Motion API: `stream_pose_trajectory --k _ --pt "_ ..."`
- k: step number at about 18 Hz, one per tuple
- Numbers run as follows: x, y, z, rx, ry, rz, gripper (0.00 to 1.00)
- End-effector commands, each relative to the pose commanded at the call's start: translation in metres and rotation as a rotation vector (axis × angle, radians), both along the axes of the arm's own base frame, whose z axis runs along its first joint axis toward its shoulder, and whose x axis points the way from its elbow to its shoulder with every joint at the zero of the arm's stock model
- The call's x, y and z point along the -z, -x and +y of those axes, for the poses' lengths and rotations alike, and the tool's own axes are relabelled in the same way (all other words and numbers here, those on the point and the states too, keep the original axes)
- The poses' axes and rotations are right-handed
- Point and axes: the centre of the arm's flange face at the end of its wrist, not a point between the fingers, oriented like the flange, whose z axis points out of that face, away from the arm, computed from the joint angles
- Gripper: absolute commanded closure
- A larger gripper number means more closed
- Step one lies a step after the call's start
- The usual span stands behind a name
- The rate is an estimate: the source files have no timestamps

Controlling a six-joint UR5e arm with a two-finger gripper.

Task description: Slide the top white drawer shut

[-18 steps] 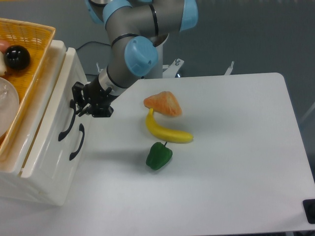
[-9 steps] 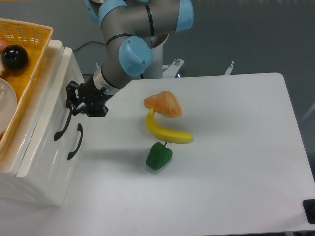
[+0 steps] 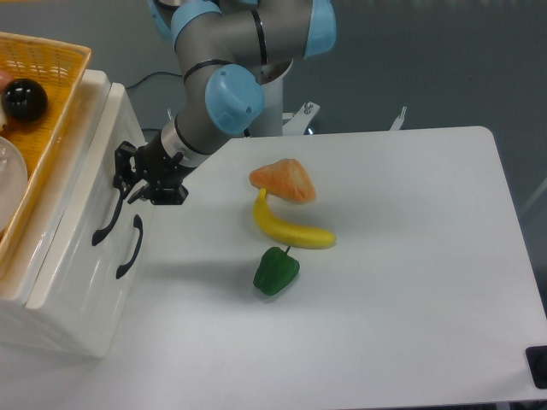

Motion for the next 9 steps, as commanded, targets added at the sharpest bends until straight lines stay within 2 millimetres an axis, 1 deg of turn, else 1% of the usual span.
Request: stream_pose_trajectory --k 1,3,5,7,9 --pt "-0.003 0.013 -0.003 -0.019 -0.006 0.008 0.7" --pt "-0.01 0.033 -0.008 -0.049 -0.016 0.022 0.68" --pt "-0.012 0.057 -0.012 -0.072 -0.02 0.041 0.65" --pt "-0.017 0.081 -0.019 -0.091 -0.028 0.069 0.61" --pt "-0.02 0.107 -0.03 -0.105 -0.013 0.12 0.54"
